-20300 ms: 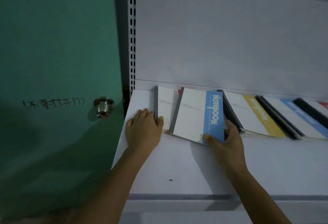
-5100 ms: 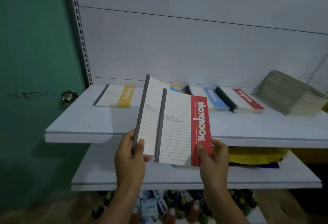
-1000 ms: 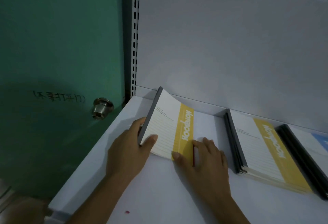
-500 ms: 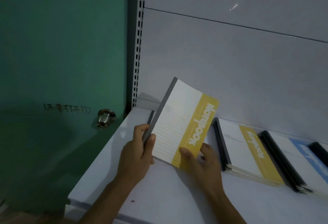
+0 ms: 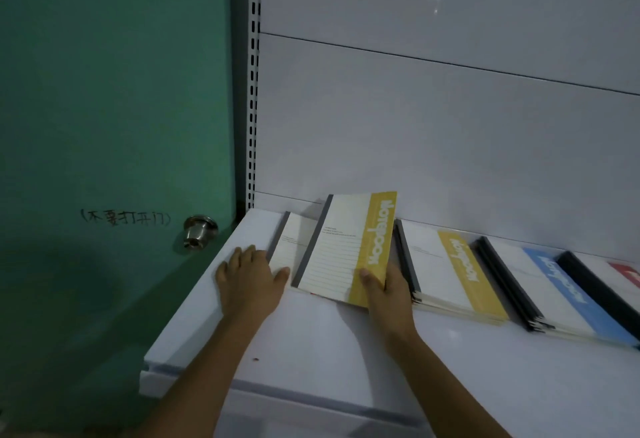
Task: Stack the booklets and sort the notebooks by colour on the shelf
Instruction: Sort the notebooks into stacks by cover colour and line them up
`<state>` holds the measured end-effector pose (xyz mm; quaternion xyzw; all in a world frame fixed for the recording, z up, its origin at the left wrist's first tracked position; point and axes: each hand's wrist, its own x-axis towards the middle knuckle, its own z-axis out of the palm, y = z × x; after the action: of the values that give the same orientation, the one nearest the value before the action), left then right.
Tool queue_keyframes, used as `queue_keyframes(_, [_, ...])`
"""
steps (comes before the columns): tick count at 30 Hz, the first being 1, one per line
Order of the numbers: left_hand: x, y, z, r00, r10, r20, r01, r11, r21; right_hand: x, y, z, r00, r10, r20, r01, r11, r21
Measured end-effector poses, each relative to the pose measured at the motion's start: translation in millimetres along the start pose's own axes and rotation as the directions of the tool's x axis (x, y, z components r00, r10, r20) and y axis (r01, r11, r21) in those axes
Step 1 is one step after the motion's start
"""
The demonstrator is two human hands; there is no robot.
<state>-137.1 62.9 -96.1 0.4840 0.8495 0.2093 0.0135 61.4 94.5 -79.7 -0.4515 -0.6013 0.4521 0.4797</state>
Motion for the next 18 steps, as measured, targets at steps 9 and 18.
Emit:
queue_keyframes(9, [-60.4,22.9,-49.8,0.967,-0.047,-0.249,-0.091,0.851,-0.517,-71.9,-7.7,-21.8,0.989,0.082,-0.125,-0.073,0.994,0.077])
queue_keyframes(18, [-185.7,88.5,-34.2,0.912,-0.185,-0.367,-0.119,0.737,-0.665,-118.4,-19.9,-106.8,0.955,-0.088,-0.283,0.11,0.992,0.066])
